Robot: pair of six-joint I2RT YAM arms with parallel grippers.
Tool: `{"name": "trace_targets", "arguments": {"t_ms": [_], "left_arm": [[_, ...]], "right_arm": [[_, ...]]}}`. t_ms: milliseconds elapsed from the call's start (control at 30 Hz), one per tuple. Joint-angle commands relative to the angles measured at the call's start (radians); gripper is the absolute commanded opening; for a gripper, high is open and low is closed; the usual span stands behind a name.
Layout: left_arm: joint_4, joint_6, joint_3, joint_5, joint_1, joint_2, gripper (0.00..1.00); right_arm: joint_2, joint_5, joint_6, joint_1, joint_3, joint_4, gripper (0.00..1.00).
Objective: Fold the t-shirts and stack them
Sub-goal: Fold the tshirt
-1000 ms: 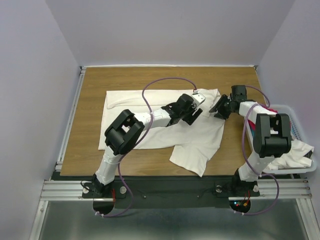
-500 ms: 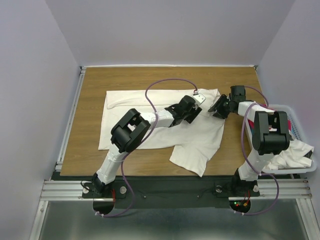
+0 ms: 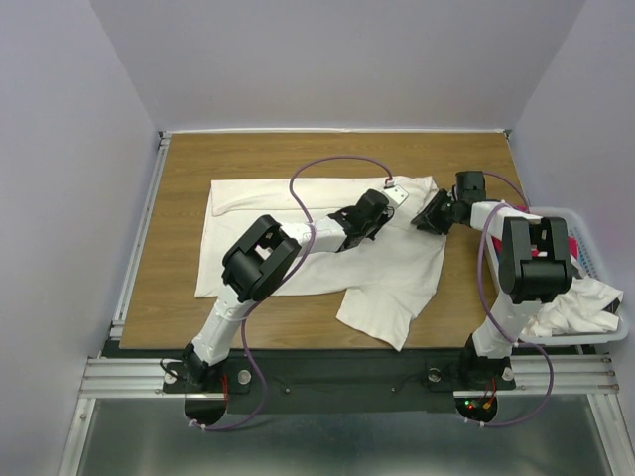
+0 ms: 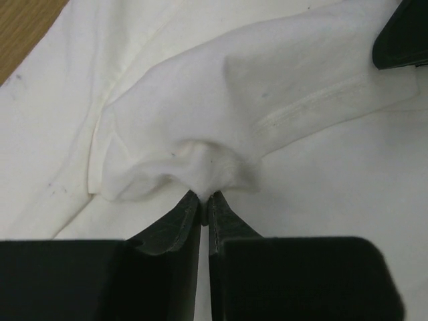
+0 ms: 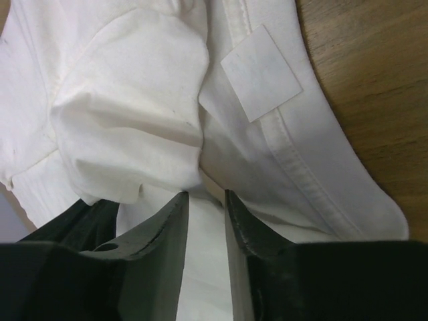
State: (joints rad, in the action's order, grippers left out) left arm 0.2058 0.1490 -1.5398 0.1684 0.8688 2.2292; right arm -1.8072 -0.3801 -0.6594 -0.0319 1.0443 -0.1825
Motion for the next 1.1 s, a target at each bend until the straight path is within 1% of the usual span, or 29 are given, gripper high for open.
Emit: {"name": "trace_targets", "arguments": {"t_ms": [0,67,100,133,167,233,300,333,367,433,633,767,833,867,1000,1033,1067], "left_arm": [[0.029,0.027,-0.043,0.014,0.002,-0.043,0.15],[0.023,0.032,-0.046,0.010,0.002,-0.046,0.14],[0.014,0.038,-0.051,0.010,0.002,-0.049,0.13],[0.007,0.043,-0.051,0.008,0.001,-0.051,0.08],[0.003,0.046,-0.052,0.011,0.001,-0.057,0.07],[-0.019,0.058,-0.052,0.011,-0.004,-0.066,0.04],[-0.054,0.067,-0.057,0.010,-0.005,-0.080,0.04],[-0.066,0.072,-0.057,0.010,-0.005,-0.086,0.01],[-0.080,0.080,-0.057,0.003,-0.007,-0.091,0.00],[-0.124,0.080,-0.059,-0.006,-0.007,-0.106,0.00],[-0.253,0.055,-0.080,-0.111,-0.008,-0.134,0.00],[-0.341,0.024,-0.114,-0.161,-0.008,-0.137,0.00],[-0.390,0.008,-0.138,-0.164,-0.013,-0.129,0.00],[-0.402,-0.002,-0.144,-0.208,-0.014,-0.128,0.00],[-0.460,-0.028,-0.184,-0.266,-0.030,-0.114,0.00],[-0.483,-0.032,-0.189,-0.276,-0.036,-0.112,0.03],[-0.494,-0.037,-0.192,-0.291,-0.039,-0.114,0.08]], "right_arm": [[-0.003,-0.029,0.006,0.001,0.029,0.060,0.27],[-0.004,-0.031,0.007,0.003,0.033,0.061,0.20],[-0.004,-0.032,0.007,0.003,0.036,0.061,0.14],[0.000,-0.034,0.009,0.001,0.036,0.060,0.11],[0.006,-0.033,0.014,0.001,0.036,0.060,0.05],[0.029,-0.028,0.018,0.001,0.039,0.058,0.01],[0.049,-0.017,0.015,0.001,0.037,0.054,0.01],[0.061,-0.003,0.011,0.001,0.039,0.049,0.01],[0.080,0.000,0.006,0.001,0.036,0.040,0.01],[0.101,0.010,0.001,0.001,0.036,0.028,0.01],[0.140,0.040,-0.002,0.000,0.059,-0.061,0.01],[0.151,0.075,0.014,-0.002,0.083,-0.116,0.01],[0.158,0.104,0.029,-0.002,0.098,-0.159,0.01],[0.160,0.112,0.037,-0.003,0.100,-0.182,0.01],[0.141,0.127,0.050,-0.005,0.100,-0.225,0.01],[0.134,0.113,0.055,-0.005,0.099,-0.232,0.03],[0.120,0.104,0.061,-0.005,0.094,-0.245,0.07]]}}
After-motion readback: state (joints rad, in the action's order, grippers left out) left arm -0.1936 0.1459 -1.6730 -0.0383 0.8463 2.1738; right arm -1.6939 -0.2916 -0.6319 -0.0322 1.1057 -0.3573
